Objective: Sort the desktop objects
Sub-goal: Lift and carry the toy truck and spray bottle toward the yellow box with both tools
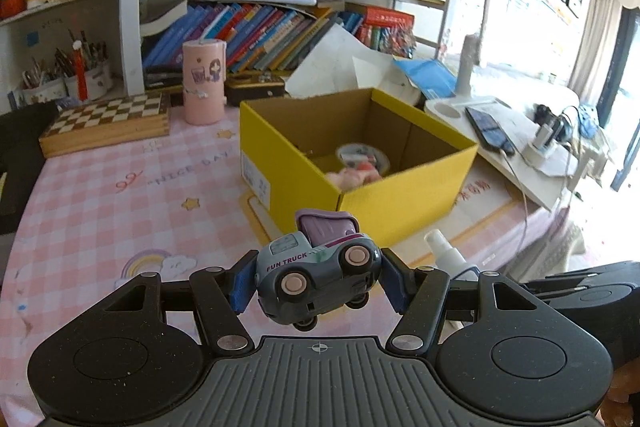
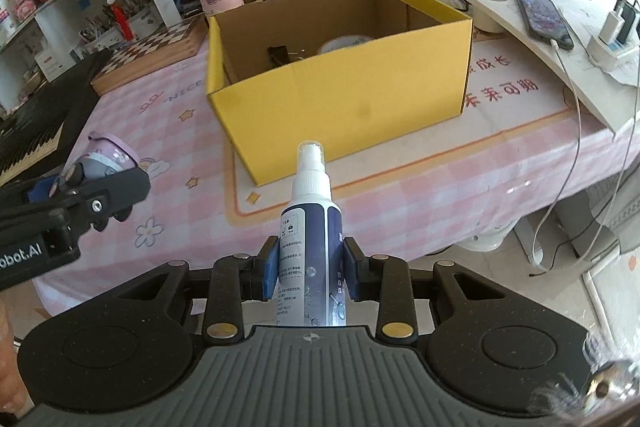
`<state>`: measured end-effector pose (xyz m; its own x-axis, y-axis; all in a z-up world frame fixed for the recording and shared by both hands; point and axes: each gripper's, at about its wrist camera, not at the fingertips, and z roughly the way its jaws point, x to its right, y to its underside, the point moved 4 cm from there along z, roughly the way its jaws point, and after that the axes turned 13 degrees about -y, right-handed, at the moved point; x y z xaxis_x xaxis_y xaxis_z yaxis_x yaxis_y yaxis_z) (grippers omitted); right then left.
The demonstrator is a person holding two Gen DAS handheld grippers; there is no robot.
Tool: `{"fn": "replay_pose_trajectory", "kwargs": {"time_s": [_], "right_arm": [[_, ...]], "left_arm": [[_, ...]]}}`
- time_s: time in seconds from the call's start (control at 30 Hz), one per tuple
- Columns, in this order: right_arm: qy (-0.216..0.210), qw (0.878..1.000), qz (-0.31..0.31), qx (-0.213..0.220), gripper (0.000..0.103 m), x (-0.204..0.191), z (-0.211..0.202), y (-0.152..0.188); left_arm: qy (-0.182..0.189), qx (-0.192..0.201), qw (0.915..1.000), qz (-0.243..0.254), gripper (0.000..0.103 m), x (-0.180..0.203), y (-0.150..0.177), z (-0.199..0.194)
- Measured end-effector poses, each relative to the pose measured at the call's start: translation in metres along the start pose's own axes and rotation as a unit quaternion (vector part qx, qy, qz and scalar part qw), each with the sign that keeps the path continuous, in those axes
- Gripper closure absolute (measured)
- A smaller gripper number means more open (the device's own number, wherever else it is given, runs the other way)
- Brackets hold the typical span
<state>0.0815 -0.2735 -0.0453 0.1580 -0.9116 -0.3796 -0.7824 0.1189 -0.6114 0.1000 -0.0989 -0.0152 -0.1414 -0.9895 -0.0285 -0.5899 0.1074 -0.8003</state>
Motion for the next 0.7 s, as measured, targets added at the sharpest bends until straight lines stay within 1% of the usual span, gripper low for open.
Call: {"fn": "replay_pose_trajectory", "kwargs": {"time_s": [0.13,0.33,0.5,0.7], "right_arm": [[-0.008,1.0,-0.007,0.004,0.073,0.018,-0.001,-0.015],[-0.022,0.999,-0.024,0.042,0.073,0.044,-0.013,-0.045],[-0.036,0.995,-0.047,0.078,0.073,0.061,-0.026,-0.08],[-0.06,0.989,-0.081,0.105,0.073,0.077,-0.028,-0.129]], "left_arm": [[-0.017,0.015,0.9997,-0.007,0.04,0.012,-0.013,0.005],[-0.035,0.041,0.9985,-0.011,0.04,0.034,-0.033,0.009],[-0.041,0.055,0.9975,-0.015,0.04,0.053,-0.052,0.021],[-0.054,0.067,0.9962,-0.01,0.04,0.076,-0.075,0.049]]}}
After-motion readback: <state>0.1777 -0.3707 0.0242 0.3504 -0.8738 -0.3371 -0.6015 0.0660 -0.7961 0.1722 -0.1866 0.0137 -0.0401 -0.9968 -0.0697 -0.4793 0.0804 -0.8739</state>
